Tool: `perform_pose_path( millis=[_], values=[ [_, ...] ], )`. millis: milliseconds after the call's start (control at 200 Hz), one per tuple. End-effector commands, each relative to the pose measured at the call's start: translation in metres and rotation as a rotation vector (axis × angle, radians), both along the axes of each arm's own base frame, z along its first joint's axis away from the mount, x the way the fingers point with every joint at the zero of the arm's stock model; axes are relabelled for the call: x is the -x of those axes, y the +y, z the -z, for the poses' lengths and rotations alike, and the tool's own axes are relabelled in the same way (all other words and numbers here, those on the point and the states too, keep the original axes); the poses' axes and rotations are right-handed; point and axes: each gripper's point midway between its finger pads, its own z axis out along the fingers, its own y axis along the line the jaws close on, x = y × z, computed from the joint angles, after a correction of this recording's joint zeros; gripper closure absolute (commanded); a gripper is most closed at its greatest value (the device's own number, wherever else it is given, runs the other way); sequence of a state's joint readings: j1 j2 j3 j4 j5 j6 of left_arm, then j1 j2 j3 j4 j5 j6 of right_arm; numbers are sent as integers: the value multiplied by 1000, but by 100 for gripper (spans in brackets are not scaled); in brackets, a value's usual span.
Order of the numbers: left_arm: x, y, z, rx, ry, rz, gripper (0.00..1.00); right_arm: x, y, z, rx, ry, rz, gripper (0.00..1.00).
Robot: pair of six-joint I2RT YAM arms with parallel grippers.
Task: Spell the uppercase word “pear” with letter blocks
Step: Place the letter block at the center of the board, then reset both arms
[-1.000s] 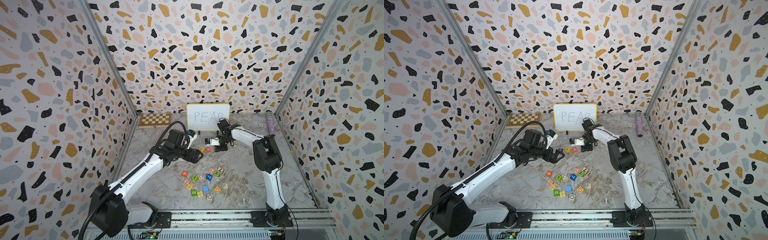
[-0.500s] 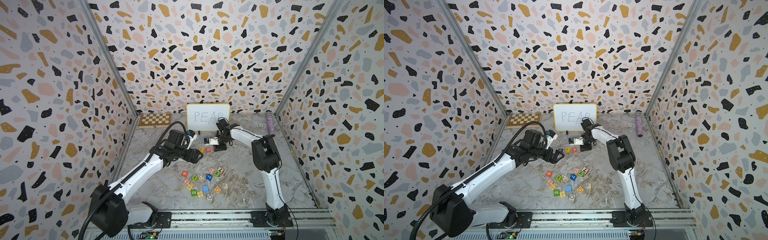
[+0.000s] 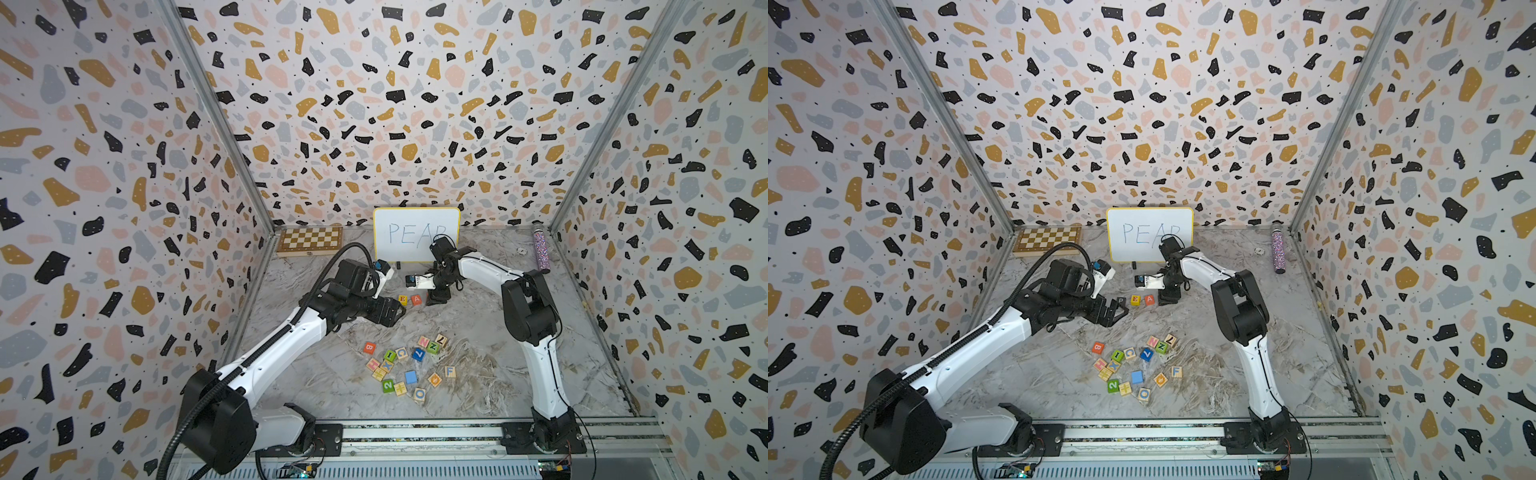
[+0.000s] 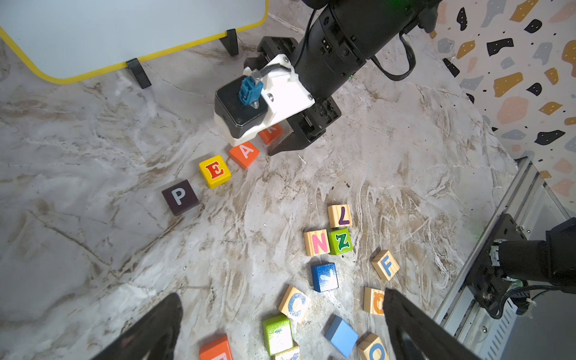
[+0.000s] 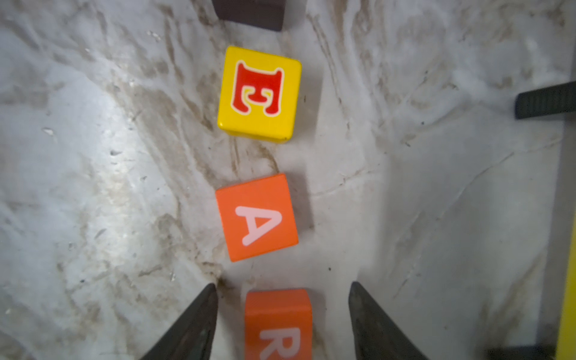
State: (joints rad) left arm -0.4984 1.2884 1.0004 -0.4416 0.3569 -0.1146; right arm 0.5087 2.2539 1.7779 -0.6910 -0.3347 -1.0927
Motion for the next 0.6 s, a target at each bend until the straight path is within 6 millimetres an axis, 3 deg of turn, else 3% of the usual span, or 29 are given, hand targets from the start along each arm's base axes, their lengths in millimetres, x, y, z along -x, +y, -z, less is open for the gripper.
perform_pose_path(
  millis=[0, 320, 436, 596],
  values=[
    [-2, 1, -8, 9, -45, 3, 1, 2, 8, -45, -60, -33, 1, 32],
    [-3, 0, -17, 23, -58, -2, 1, 11, 5, -98, -171, -123, 46, 31],
    [-6, -1, -24, 34, -66, -11, 1, 4, -4, -120, -281, -170, 154, 32],
    [-10, 0, -30, 44, -89, -29, 1, -13, -25, -168, -504, -225, 384, 33]
  ],
)
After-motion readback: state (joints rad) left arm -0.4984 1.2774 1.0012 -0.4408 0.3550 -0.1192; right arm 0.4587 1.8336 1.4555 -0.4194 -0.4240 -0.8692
